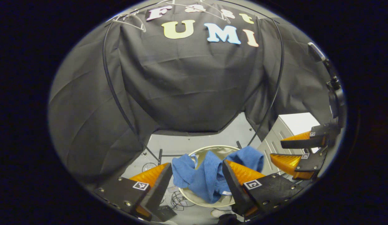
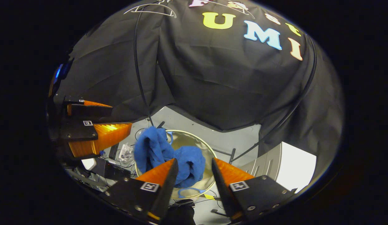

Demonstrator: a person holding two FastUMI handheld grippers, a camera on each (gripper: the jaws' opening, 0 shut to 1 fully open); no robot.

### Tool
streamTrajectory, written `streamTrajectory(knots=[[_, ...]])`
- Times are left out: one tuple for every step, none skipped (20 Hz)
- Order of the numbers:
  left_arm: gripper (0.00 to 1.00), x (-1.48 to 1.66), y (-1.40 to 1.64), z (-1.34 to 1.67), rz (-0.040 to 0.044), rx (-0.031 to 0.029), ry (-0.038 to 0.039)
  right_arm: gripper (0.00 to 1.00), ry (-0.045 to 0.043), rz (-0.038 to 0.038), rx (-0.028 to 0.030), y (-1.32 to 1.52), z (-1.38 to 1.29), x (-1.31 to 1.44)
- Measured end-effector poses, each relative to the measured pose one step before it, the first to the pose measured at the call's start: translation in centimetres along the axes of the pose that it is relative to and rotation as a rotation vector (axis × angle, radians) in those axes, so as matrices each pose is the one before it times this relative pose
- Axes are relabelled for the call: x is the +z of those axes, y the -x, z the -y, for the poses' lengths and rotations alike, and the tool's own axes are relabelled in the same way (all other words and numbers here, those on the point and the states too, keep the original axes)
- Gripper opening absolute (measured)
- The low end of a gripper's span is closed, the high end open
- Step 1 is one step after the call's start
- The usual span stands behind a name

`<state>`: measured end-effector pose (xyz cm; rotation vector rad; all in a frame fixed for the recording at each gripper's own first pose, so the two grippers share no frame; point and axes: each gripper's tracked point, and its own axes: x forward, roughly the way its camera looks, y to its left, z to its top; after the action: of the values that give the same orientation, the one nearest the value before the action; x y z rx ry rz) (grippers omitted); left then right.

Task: Grasp the clothes on the hanger with both hands and then place them into the laundry hamper below.

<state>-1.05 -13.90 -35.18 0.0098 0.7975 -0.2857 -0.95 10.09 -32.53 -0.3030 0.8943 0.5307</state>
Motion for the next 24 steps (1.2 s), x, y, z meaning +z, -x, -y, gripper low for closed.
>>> streamTrajectory(knots=[[0.94, 0.166, 0.336, -0.449, 0.01375, 0.01046, 0.00119, 0.77, -0.0029, 0.01018, -0.00965, 0.446, 0.049, 0.048], [0.94, 0.28, 0.412, -0.482, 0.01595, 0.00868, -0.00233, 0.9, -0.00524, 0.01249, -0.01353, 0.442, 0.276, 0.359], [0.94, 0.737, 0.485, -0.66, 0.02265, 0.01619, -0.0103, 0.94, -0.00514, 0.01543, -0.01125, 0.502, 0.13, 0.301], [0.94, 1.064, 0.568, -0.659, 0.02819, 0.01438, -0.01359, 0.95, -0.00543, 0.01773, -0.01266, 0.487, 0.386, 0.663], [0.94, 1.059, 0.665, -0.535, 0.02695, 0.01114, -0.00953, 0.95, -0.00607, 0.02174, -0.01197, 0.532, 0.294, 0.628], [0.94, 1.035, 0.794, -0.38, 0.02687, 0.00826, -0.00304, 0.96, -0.01133, 0.0263, -0.0085, 0.6, 0.324, 0.985], [0.94, 1.349, 0.776, -0.439, 0.0286, 0.00641, 0.00356, 0.96, -0.01492, 0.0279, -0.00351, 0.537, 0.236, 0.833], [0.93, 1.403, 0.719, -0.312, 0.02992, 0.00281, 0.00712, 0.96, -0.01678, 0.02858, -0.00317, 0.65, 0.316, 1.09], [0.94, 1.614, 0.743, -0.519, 0.03509, 0.01322, 0.00489, 0.96, -0.0151, 0.03231, -0.00637, 0.806, 0.241, 0.965], [0.94, 1.576, 0.559, -0.478, 0.03731, 0.00748, 0.00353, 0.96, -0.01218, 0.03713, -0.00933, 0.843, 0.395, 1.354], [0.93, 1.867, 0.651, -0.413, 0.03973, 0.00451, 0.00635, 0.96, -0.01014, 0.03791, -0.00982, 0.808, 0.436, 1.193], [0.87, 1.848, 0.846, -0.283, 0.03952, -0.00001, 0.00906, 0.96, -0.00968, 0.03793, -0.0092, 0.833, 0.334, 1.285], [0.99, 1.819, 0.87, -0.223, 0.03546, -0.00136, 0.00864, 0.96, -0.0099, 0.03621, -0.00963, 0.986, 0.176, 0.856], [0.93, 1.7, 0.865, -0.253, 0.03563, 0.0002, 0.00753, 0.96, -0.01057, 0.03561, -0.00855, 0.865, 0.376, 1.178], [0.93, 1.747, 0.689, -0.343, 0.03116, 0.00198, 0.00512, 0.96, -0.01197, 0.03563, -0.00927, 0.877, 0.502, 1.22], [0.93, 1.423, 0.635, -0.322, 0.03055, 0.00291, 0.00457, 0.96, -0.01394, 0.03294, -0.01161, 0.827, 0.579, 1.279], [0.89, 1.601, 0.53, -0.413, 0.0274, 0.00447, 0.00283, 0.96, -0.01485, 0.03348, -0.01312, 0.764, 0.664, 1.191], [0.91, 1.497, 0.511, -0.431, 0.02677, 0.00676, 0.00237, 0.95, -0.01332, 0.03124, -0.01653, 0.588, 0.798, 1.217], [0.93, 1.441, 0.456, -0.294, 0.02492, 0.0033, 0.00488, 0.96, -0.01069, 0.0289, -0.01905, 0.445, 0.88, 1.137], [0.95, 1.117, 1.095, -0.205, 0.02731, 0.00441, 0.00626, 0.95, -0.00721, 0.02689, -0.02049, 0.428, 0.92, 1.173], [0.97, 1.182, 0.602, -0.271, 0.02472, 0.00198, 0.00582, 0.96, -0.00536, 0.02527, -0.02022, 0.426, 0.83, 0.964], [0.99, 0.95, 0.356, -0.321, 0.02193, 0.00595, 0.0011, 0.95, -0.0114, 0.02568, -0.01683, 0.516, 0.922, 1.109], [0.99, 1.097, 0.261, -0.48, 0.01987, 0.00765, -0.00428, 0.96, -0.00927, 0.03382, -0.0131, 0.569, 0.76, 1.19], [0.99, 0.235, -0.072, -0.327, 0.01849, 0.00884, -0.00527, 0.96, 0.00063, 0.02804, -0.02266, 0.504, 0.931, 1.131]])
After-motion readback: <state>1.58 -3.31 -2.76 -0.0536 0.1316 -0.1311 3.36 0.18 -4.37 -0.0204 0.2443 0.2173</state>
